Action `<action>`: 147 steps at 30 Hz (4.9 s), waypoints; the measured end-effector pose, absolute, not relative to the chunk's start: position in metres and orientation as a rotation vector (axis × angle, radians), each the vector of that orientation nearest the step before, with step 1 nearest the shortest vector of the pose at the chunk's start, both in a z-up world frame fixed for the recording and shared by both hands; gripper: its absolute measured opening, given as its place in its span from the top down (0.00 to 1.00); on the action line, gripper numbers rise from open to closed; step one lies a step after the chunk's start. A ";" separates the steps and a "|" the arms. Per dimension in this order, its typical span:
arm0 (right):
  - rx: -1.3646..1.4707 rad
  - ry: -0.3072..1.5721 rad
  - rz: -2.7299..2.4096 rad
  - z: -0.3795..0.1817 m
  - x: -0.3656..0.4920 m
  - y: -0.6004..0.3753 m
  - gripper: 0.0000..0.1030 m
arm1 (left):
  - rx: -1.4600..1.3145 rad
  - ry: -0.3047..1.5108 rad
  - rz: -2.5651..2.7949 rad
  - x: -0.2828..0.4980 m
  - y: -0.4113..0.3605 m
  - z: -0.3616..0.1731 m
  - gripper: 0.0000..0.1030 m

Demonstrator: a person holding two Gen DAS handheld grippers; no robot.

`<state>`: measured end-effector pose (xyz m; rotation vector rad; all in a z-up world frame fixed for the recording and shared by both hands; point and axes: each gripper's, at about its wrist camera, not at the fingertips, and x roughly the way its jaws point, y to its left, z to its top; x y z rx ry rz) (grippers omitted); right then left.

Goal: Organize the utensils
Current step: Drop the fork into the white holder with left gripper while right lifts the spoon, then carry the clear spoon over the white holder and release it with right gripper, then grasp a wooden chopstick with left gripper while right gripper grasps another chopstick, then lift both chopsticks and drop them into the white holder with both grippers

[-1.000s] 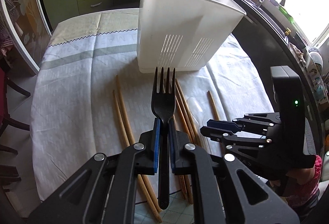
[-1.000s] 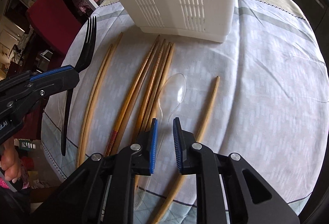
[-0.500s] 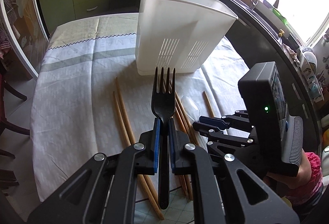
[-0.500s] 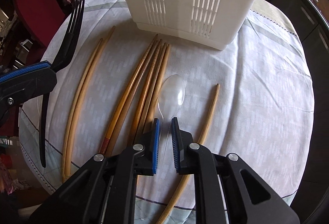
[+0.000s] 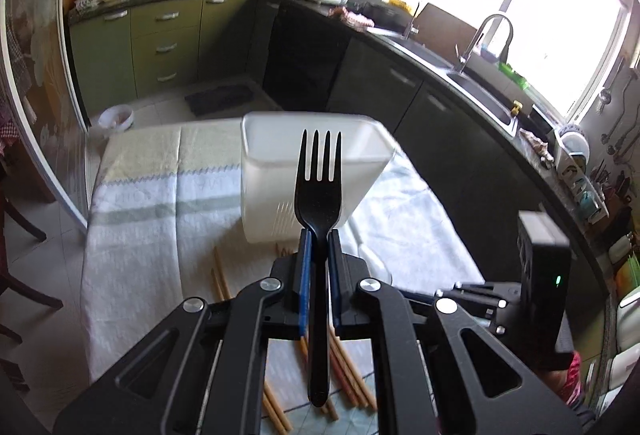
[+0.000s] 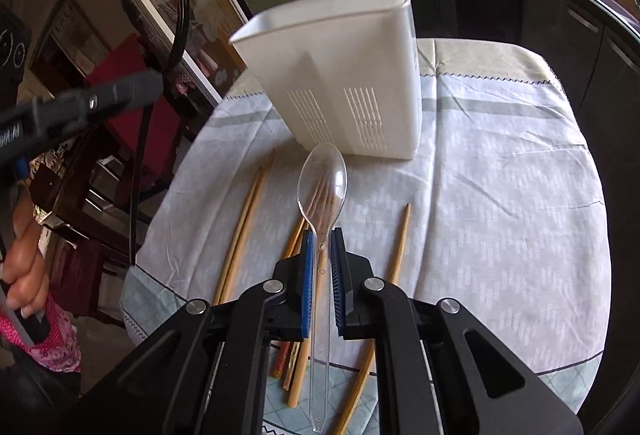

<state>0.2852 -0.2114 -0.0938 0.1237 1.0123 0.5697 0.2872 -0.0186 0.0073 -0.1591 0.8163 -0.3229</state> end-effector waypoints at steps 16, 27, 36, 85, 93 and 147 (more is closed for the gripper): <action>0.185 0.871 0.597 -0.061 0.262 -0.273 0.91 | -0.116 0.277 -0.165 0.383 -0.040 0.024 0.92; 0.180 0.780 0.593 -0.030 0.280 -0.264 0.91 | -0.075 0.396 -0.148 0.375 -0.039 -0.017 0.64; 0.184 0.495 0.500 0.051 0.332 -0.242 0.91 | -0.162 0.429 -0.123 0.338 -0.008 -0.009 0.57; 0.277 0.530 0.306 -0.091 0.242 -0.324 0.53 | -0.072 1.244 -0.027 0.309 0.030 -0.146 0.61; 0.396 0.606 0.318 -0.116 0.228 -0.357 0.53 | -0.052 1.295 -0.008 0.314 0.022 -0.160 0.66; 0.016 0.914 0.442 -0.085 0.286 -0.219 0.93 | -0.008 0.896 -0.117 0.238 0.028 -0.046 0.94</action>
